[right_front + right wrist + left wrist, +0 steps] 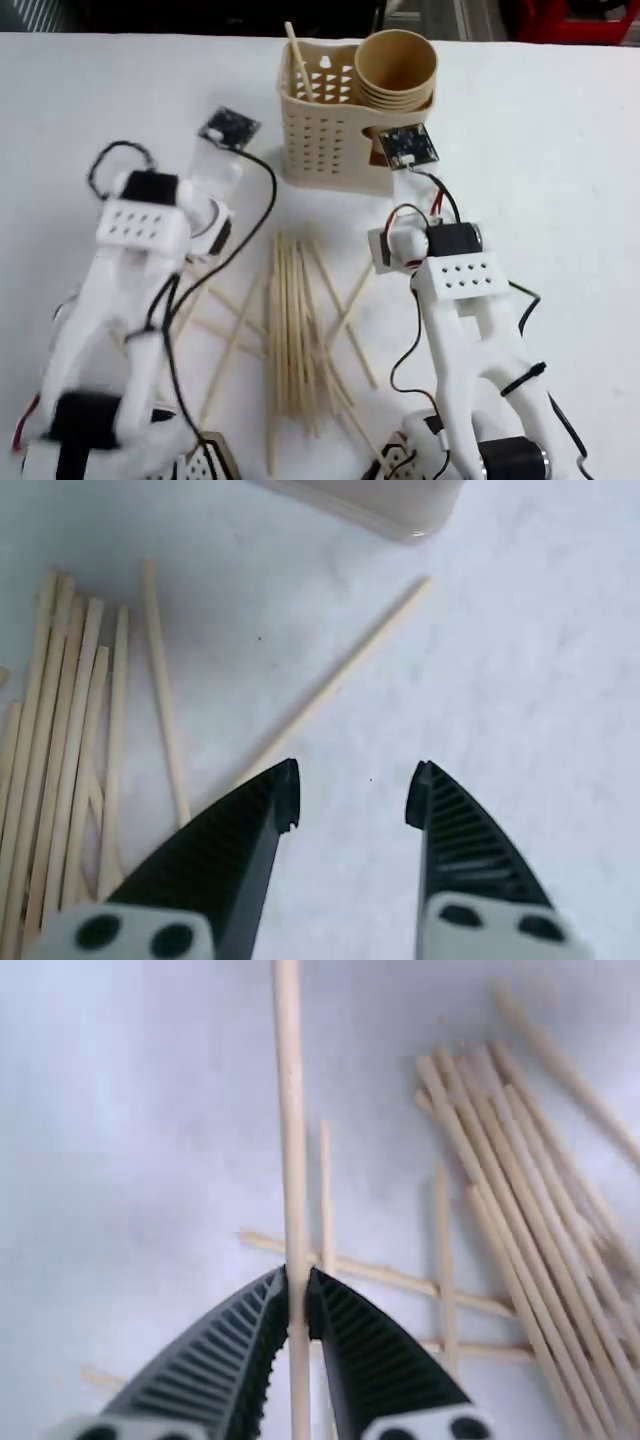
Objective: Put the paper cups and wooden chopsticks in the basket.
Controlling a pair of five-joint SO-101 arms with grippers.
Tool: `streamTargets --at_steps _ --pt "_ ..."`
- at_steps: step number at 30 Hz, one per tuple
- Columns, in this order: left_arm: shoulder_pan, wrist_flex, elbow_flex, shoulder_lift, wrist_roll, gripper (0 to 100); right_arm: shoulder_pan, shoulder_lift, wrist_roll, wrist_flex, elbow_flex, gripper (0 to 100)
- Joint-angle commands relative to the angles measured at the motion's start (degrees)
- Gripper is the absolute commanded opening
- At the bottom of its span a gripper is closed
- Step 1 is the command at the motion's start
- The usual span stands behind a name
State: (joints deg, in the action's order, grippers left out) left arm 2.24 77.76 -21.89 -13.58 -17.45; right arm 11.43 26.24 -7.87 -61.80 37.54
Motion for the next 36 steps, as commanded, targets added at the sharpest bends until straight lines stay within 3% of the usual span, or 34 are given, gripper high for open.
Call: streamTargets --at_steps 1,11,15,20,27,31,36 --pt "0.7 0.4 3.2 -15.7 0.3 2 -0.7 1.3 -0.1 0.5 -0.2 18.7" --pt "1.3 -9.1 11.9 -23.3 0.4 2 -0.7 1.3 -0.1 0.5 -0.2 18.7" --pt "4.2 -19.4 14.3 -23.3 3.5 2 -0.7 1.3 -0.1 0.5 -0.2 18.7" --pt "8.8 -39.3 11.7 -23.2 11.0 2 -0.7 1.7 -0.1 0.7 0.8 18.7" --pt "15.2 -66.5 2.1 -19.9 12.4 2 -0.7 1.7 -0.1 0.7 0.9 18.7" --pt "16.0 -74.9 2.6 -11.1 12.5 2 -0.7 1.7 -0.1 0.7 0.9 18.7" --pt "15.5 -77.2 9.9 2.0 12.5 2 -0.7 1.7 -0.1 0.8 0.9 18.7"
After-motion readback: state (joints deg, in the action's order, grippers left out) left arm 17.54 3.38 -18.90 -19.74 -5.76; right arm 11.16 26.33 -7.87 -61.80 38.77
